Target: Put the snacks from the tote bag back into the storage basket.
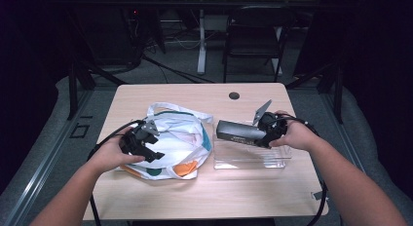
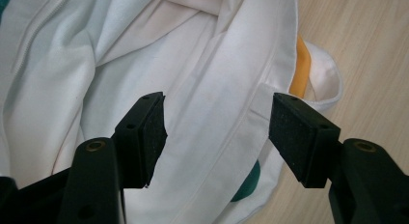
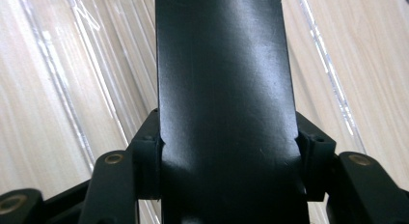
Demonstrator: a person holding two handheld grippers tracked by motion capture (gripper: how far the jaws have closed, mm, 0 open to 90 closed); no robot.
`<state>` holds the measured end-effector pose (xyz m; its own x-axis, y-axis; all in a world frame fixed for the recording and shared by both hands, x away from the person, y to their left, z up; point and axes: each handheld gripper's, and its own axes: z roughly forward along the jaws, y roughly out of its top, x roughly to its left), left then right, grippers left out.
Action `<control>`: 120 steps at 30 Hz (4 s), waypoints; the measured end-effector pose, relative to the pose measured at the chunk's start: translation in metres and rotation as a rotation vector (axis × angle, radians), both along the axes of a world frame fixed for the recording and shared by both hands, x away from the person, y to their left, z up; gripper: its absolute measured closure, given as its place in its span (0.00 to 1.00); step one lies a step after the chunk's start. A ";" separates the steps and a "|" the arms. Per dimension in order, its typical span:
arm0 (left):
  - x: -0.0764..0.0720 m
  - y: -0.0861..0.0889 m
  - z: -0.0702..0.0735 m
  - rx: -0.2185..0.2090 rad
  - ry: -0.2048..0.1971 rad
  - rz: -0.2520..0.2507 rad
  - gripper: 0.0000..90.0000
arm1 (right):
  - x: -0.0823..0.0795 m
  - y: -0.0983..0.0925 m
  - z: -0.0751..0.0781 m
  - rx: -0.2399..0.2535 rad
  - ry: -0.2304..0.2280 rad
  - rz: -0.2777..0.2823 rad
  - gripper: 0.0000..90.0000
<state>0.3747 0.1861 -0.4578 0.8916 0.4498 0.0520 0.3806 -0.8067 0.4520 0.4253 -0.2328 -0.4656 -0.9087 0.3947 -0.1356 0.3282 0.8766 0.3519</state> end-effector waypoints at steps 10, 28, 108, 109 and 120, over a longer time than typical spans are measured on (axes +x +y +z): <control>0.001 0.004 -0.003 0.019 0.007 0.006 0.42 | 0.010 0.000 -0.021 -0.020 0.020 0.004 0.47; 0.002 0.003 -0.005 0.028 0.011 0.002 0.42 | 0.019 0.004 -0.039 -0.043 0.013 0.066 0.46; -0.018 0.002 -0.022 -0.079 0.016 0.176 0.44 | -0.017 -0.011 -0.036 0.052 -0.004 -0.475 0.36; -0.018 0.003 -0.023 -0.078 0.017 0.179 0.44 | -0.016 -0.011 -0.034 0.027 0.001 -0.462 0.36; -0.021 0.007 -0.025 -0.076 0.016 0.200 0.44 | -0.008 -0.012 -0.037 -0.007 0.031 -0.455 0.36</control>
<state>0.3538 0.1935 -0.4826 0.7845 0.6201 -0.0019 0.5373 -0.6782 0.5013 0.4173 -0.2448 -0.5030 -0.6465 0.7542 -0.1152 0.6909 0.6428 0.3310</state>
